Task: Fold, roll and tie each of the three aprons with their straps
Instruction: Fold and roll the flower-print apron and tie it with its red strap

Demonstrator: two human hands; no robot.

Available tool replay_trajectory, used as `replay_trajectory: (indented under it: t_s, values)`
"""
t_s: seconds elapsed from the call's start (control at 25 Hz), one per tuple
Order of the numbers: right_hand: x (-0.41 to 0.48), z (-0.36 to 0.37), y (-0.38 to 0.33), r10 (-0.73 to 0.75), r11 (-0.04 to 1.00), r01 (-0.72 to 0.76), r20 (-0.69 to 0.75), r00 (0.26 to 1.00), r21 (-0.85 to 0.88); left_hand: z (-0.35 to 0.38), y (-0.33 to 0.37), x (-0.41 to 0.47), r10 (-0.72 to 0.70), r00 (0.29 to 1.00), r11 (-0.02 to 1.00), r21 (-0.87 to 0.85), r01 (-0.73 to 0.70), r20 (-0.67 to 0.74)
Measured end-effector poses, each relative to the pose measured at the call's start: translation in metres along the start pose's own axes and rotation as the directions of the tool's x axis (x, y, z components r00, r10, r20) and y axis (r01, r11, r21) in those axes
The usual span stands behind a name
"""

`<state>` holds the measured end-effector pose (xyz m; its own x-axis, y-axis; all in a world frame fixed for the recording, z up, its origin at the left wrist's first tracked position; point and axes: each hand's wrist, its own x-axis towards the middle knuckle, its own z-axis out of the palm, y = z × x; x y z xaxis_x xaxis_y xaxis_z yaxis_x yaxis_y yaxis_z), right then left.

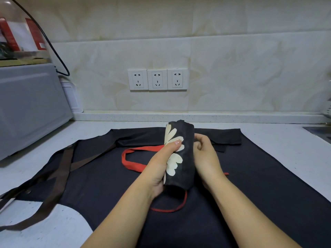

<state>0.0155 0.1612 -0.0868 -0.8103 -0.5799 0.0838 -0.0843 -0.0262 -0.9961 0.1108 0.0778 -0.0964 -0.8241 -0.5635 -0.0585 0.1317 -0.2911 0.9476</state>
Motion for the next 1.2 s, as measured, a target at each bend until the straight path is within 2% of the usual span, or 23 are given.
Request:
replay_trajectory:
  t_s: [0.08,0.2,0.32,0.64,0.72,0.8,0.96,1.04,1.12,1.2]
  values:
    - [0.000,0.005,0.004,-0.044,0.996,0.043,-0.005,0.999,-0.073,-0.007,-0.003,0.002,-0.032,0.999,0.997,-0.066,0.034,0.020]
    - [0.001,0.008,0.004,-0.049,0.996,0.049,-0.002,0.999,-0.077,-0.013,-0.007,0.006,-0.063,0.996,0.983,-0.168,0.073,0.061]
    - [-0.001,0.007,0.003,-0.024,0.997,0.027,0.047,0.999,-0.071,-0.011,-0.004,0.002,-0.050,0.998,0.987,-0.153,0.056,0.044]
    - [-0.007,0.009,0.003,-0.064,0.988,0.079,0.115,0.991,-0.131,-0.006,0.010,-0.010,-0.063,0.998,0.977,-0.206,0.061,-0.005]
    - [-0.008,0.008,0.005,-0.071,0.987,0.091,0.150,0.986,-0.132,-0.006,0.007,-0.007,-0.060,0.995,0.979,-0.197,0.044,-0.074]
    - [-0.010,0.010,0.005,-0.054,0.993,0.073,0.184,0.981,-0.096,-0.010,0.003,0.001,0.002,0.981,0.974,-0.224,-0.046,-0.193]
    - [-0.011,0.009,0.001,-0.113,0.940,0.130,0.074,0.991,-0.316,-0.036,0.010,0.013,0.037,0.894,0.920,-0.334,-0.206,-0.447]
    - [-0.016,0.015,-0.002,0.032,0.965,0.026,0.218,0.975,-0.260,-0.044,0.010,0.015,0.021,0.860,0.909,-0.348,-0.228,-0.510]
    - [-0.027,0.026,0.001,0.155,0.967,-0.050,0.424,0.892,-0.249,-0.045,0.007,0.018,0.024,0.841,0.912,-0.333,-0.240,-0.540]
    - [-0.032,0.029,-0.002,0.118,0.980,-0.025,0.477,0.871,-0.197,-0.047,0.005,0.020,0.037,0.821,0.916,-0.308,-0.255,-0.570]
